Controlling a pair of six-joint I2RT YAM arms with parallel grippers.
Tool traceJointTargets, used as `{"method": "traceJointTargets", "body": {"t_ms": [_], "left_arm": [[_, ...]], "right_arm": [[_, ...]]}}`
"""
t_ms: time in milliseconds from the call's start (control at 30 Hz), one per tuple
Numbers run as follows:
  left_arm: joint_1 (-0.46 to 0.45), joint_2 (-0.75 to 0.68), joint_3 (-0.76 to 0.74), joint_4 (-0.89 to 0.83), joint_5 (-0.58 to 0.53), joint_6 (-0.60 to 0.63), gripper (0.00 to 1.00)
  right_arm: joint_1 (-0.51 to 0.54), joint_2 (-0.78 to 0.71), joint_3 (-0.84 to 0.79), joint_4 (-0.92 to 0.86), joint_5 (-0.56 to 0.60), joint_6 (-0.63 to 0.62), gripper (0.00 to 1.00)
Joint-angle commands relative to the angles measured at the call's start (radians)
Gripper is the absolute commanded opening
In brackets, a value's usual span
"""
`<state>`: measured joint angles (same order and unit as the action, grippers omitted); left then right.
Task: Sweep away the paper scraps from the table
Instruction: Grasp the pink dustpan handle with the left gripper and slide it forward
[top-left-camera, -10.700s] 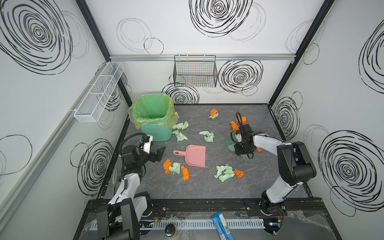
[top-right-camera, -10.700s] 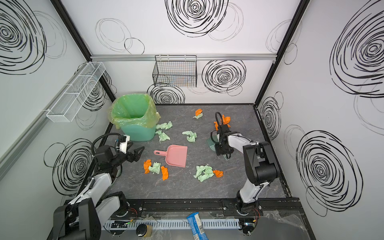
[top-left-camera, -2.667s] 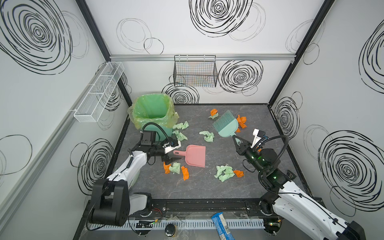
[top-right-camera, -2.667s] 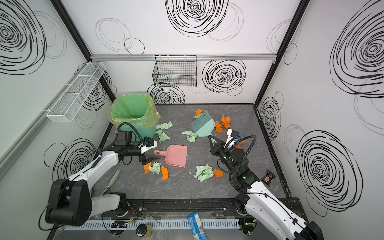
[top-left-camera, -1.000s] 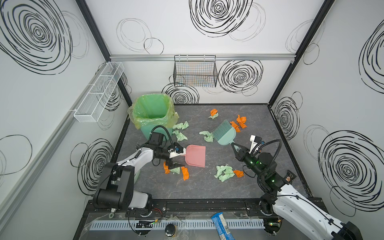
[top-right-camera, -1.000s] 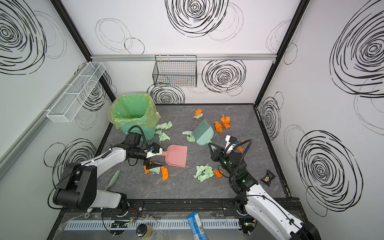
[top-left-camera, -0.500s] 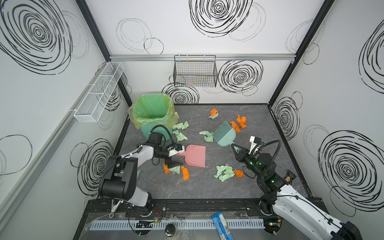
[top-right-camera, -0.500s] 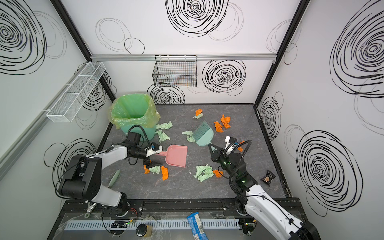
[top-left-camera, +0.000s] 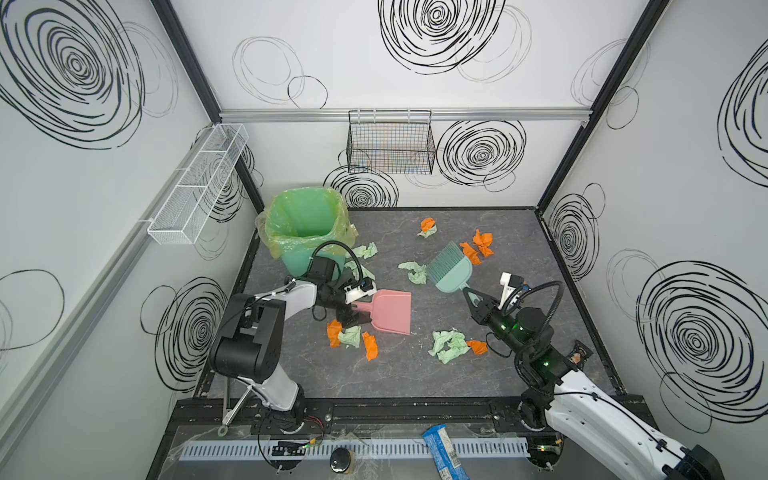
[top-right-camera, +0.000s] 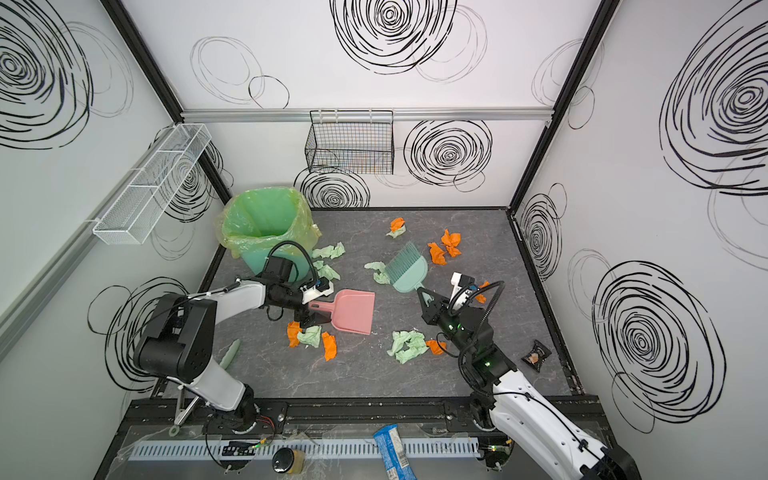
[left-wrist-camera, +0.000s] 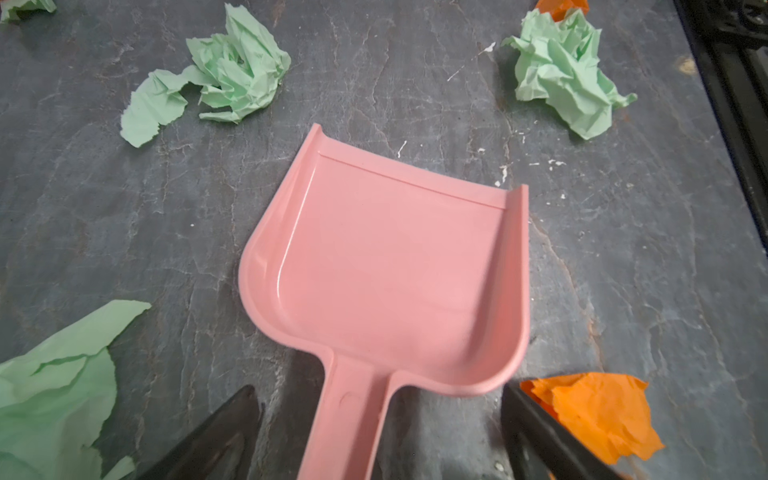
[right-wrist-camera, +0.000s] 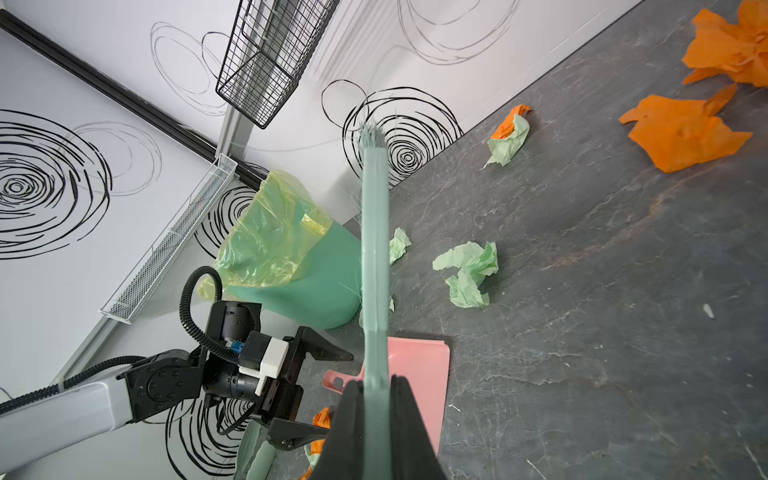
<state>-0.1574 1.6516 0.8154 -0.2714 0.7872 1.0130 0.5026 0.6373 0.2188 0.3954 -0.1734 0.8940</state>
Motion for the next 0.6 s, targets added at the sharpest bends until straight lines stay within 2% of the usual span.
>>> {"method": "traceJointTargets", "body": {"t_ms": [0,267,500,567], "left_arm": [[-0.008,0.017,0.027,0.035,-0.024,-0.056,0.91],[-0.045,0.010,-0.001,0.106,-0.100,-0.113,0.79],[-0.050,0.016,0.002,0.101,-0.106,-0.111,0.60],[-0.054,0.017,0.002,0.099,-0.110,-0.110,0.58]], "right_arm": [[-0.006,-0.022,-0.004,0.034,0.005,-0.007,0.00],[-0.015,-0.070,-0.005,-0.014,0.014,-0.021,0.00],[-0.018,-0.053,0.001,0.003,0.003,-0.019,0.00],[-0.017,-0.048,0.004,0.008,0.002,-0.020,0.00]]}}
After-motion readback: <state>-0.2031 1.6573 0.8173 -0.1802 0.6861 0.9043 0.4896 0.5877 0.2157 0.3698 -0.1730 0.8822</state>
